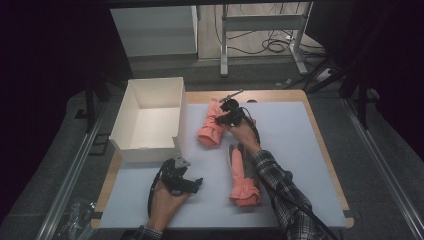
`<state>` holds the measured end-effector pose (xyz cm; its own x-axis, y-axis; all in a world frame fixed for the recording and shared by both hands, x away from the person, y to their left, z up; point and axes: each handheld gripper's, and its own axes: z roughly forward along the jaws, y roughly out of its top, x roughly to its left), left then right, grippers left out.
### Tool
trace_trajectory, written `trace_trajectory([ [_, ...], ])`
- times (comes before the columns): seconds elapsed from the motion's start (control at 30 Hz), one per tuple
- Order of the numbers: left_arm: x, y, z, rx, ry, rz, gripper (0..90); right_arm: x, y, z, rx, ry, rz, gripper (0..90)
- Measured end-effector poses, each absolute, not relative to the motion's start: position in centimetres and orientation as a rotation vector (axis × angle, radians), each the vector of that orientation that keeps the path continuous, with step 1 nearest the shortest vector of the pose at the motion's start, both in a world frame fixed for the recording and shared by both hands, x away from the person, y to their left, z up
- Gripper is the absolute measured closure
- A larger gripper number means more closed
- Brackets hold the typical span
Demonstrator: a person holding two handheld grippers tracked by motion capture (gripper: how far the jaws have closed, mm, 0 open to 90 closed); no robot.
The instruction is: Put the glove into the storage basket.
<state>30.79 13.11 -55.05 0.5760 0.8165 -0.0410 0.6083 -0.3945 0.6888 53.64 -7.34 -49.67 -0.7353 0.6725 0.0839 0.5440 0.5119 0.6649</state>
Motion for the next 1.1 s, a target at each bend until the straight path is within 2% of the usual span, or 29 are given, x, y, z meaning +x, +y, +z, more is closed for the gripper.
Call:
trace_trajectory([
  [1.1,30.8,13.1,-55.1,2.140,1.129,0.402,1.2,49.5,-9.3,-44.6,0.907,2.680,1.228,86.7],
])
